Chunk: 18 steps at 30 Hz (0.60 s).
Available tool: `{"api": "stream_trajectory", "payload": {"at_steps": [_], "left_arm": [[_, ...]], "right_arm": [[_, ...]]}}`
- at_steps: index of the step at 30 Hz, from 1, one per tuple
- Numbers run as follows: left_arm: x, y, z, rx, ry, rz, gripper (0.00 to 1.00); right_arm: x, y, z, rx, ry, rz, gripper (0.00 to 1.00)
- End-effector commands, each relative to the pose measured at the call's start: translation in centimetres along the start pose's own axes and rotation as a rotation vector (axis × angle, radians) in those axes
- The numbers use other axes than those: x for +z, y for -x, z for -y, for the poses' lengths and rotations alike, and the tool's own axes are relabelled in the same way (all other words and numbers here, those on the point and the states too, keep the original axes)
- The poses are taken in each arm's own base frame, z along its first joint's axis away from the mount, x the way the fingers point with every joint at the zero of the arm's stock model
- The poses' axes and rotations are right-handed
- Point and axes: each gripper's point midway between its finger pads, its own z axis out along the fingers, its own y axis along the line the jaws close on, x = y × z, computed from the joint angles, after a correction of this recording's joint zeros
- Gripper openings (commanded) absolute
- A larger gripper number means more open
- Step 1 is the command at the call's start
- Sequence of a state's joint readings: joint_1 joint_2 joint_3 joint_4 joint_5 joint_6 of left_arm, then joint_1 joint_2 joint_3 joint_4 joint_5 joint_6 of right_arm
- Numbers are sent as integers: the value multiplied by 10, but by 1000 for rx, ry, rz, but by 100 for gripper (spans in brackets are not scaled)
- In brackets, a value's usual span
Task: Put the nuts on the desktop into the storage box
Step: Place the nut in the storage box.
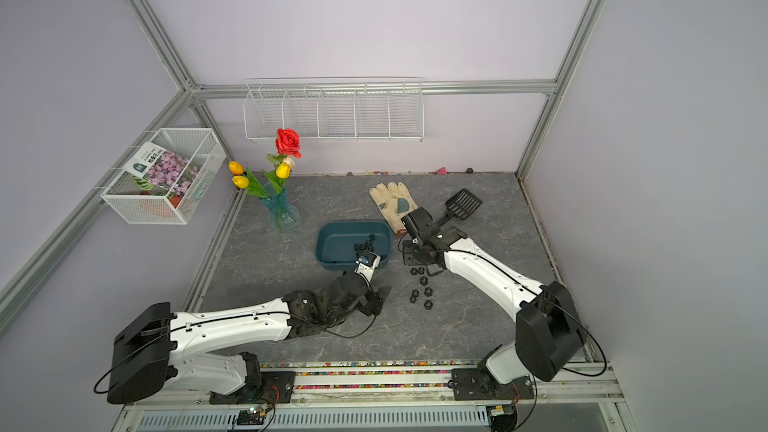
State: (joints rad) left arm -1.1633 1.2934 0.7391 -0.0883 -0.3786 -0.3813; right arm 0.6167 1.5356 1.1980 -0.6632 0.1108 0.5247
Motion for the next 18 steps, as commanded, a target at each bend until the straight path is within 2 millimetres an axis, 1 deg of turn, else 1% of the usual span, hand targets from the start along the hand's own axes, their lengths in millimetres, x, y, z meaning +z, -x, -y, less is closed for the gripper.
{"api": "stream_trajectory", "payload": {"at_steps": [1,3,5,9,13,18], "left_arm": [[-10,8,-28,-22,68,37,83],[-14,13,-42,-42,94,54,84],[-17,15,-54,-61,111,61,84],[-21,16,-69,-91,134,76,84],[-20,13,-80,-108,156,79,84],[-17,13,-93,-132,172,86,84]], "right_arm": [[13,6,-23,-72,18,-46,15],[20,19,-40,-103,31,-52,15],[30,27,-55,-127,43,-63,15],[53,42,-82,-157,72,-86,14],[78,55,-98,-170,85,-106,14],[108,62,-112,-189,100,-137,14]]}}
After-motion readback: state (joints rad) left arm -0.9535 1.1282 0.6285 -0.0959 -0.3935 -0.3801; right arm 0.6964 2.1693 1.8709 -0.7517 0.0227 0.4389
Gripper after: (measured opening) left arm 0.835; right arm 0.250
